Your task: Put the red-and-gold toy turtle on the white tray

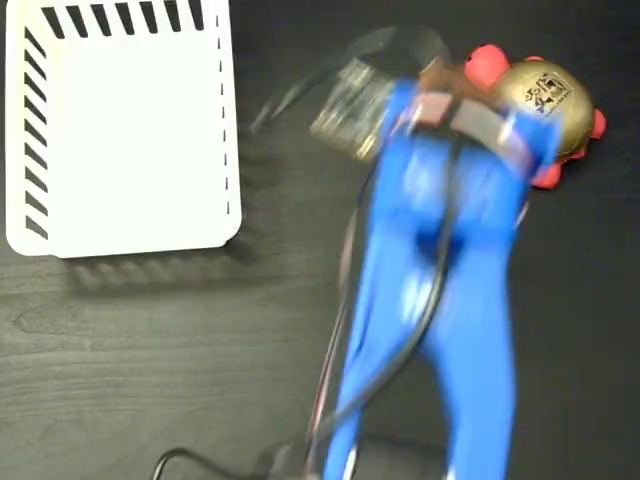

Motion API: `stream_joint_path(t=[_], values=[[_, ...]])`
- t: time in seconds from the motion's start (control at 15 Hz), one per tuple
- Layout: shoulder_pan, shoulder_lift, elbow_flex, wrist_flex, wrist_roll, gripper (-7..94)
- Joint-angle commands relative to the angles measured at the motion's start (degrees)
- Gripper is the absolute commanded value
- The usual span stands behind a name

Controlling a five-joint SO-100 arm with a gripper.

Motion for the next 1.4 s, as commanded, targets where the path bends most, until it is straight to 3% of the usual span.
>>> stream_joint_path(t=[0.0, 0.27, 0.33, 0.47, 0.53, 0.8, 1.0, 1.33], values=[[3.52, -5.19, -16.00, 4.92, 1.05, 0], [7.29, -13.97, -28.30, 8.53, 1.67, 0], [7.91, -15.64, -30.59, 9.67, 1.76, 8], [8.61, -19.34, -36.12, 13.10, 1.58, 40], [8.61, -21.45, -38.85, 14.68, 0.97, 48], [8.61, -30.59, -46.85, 17.49, -0.53, 63], [8.44, -37.09, -52.21, 18.37, -0.53, 70], [9.58, -42.45, -57.39, 18.63, 0.79, 70]])
